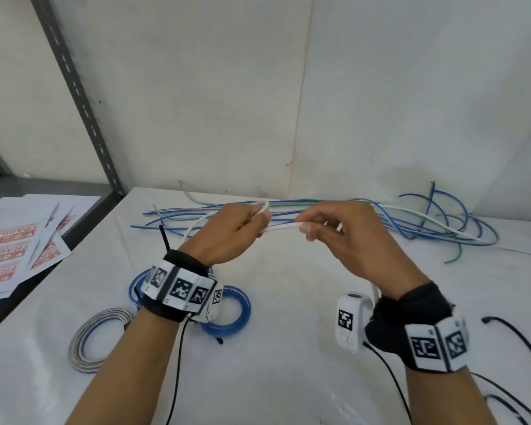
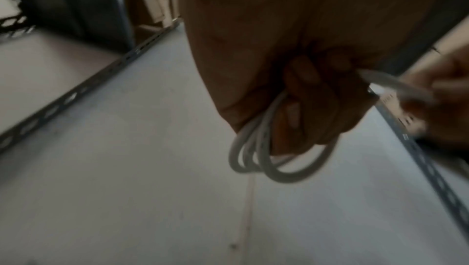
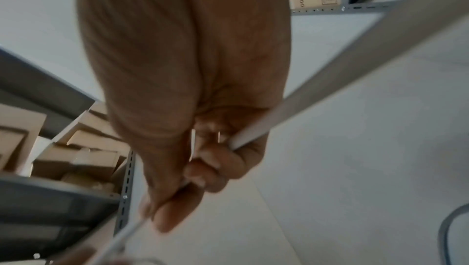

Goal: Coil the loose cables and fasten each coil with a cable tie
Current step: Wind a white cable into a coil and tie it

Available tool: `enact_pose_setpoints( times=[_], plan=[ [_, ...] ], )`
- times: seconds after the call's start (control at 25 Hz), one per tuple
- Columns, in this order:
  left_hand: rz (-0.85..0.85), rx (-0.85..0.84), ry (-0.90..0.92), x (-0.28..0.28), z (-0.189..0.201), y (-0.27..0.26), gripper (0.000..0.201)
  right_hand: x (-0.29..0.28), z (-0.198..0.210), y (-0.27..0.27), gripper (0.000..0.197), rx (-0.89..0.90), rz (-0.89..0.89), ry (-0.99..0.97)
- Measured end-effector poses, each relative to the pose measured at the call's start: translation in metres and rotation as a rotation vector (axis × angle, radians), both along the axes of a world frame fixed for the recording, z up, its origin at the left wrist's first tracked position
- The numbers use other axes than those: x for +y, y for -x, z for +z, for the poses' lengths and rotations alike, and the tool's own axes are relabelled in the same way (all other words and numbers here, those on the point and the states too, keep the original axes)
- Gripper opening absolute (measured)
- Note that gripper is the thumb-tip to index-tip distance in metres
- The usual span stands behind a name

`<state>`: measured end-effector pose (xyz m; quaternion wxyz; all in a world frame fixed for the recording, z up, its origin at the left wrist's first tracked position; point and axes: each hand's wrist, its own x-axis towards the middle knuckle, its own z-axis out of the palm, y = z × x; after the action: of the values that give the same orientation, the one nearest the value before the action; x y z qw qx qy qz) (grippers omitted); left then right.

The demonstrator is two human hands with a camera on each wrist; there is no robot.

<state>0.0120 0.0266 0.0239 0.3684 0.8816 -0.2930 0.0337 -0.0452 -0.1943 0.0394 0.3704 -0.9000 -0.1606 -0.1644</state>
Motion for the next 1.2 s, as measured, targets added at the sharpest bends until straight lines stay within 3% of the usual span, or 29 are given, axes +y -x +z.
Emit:
enact_pose_setpoints(
  times=[0.12,0.28,0.4,0.52,0.6,0.72,0.8,0.88,0.96,1.08,1.2],
  plan=[
    [-0.114,0.406,0.335,-0.007,0.010,0.009,0.050,0.010,-0.011,-0.008,0.010,-0.247,-0.077,-0.069],
    [-0.140,0.713,0.789,-0.014,0.014,0.012,0.052,0.032,-0.019,-0.010,0.021,-0.258,-0.053,-0.262],
    [-0.147,0.864,1.026,-0.007,0.018,0.006,0.054,0.030,-0.015,-0.006,0.025,-0.235,-0.057,-0.311],
    [-0.138,0.939,1.204,0.001,0.018,-0.001,0.053,0.028,-0.013,-0.003,0.015,-0.186,-0.129,-0.321],
    [-0.120,0.941,1.261,0.003,0.017,-0.004,0.051,0.027,-0.015,-0.003,0.015,-0.139,-0.143,-0.174],
    [-0.127,0.922,1.270,0.003,0.016,-0.006,0.046,0.026,-0.018,-0.004,0.027,-0.077,-0.202,0.138],
    [-0.122,0.868,1.161,0.001,0.017,-0.004,0.044,0.025,-0.021,-0.003,0.033,-0.058,-0.278,0.279],
    [-0.066,0.787,0.996,0.000,0.018,-0.001,0.046,0.025,-0.023,-0.005,0.032,-0.178,-0.372,0.348],
    [0.033,0.712,0.870,0.002,0.020,0.000,0.049,0.019,-0.024,-0.008,0.025,-0.308,-0.357,0.276],
    [0.193,0.576,0.704,0.016,0.018,-0.006,0.047,0.003,-0.016,-0.009,0.019,-0.339,-0.191,0.007],
    [0.098,0.701,0.736,0.019,0.017,-0.009,0.050,0.000,-0.002,-0.005,0.020,-0.271,-0.141,-0.331]
  ],
)
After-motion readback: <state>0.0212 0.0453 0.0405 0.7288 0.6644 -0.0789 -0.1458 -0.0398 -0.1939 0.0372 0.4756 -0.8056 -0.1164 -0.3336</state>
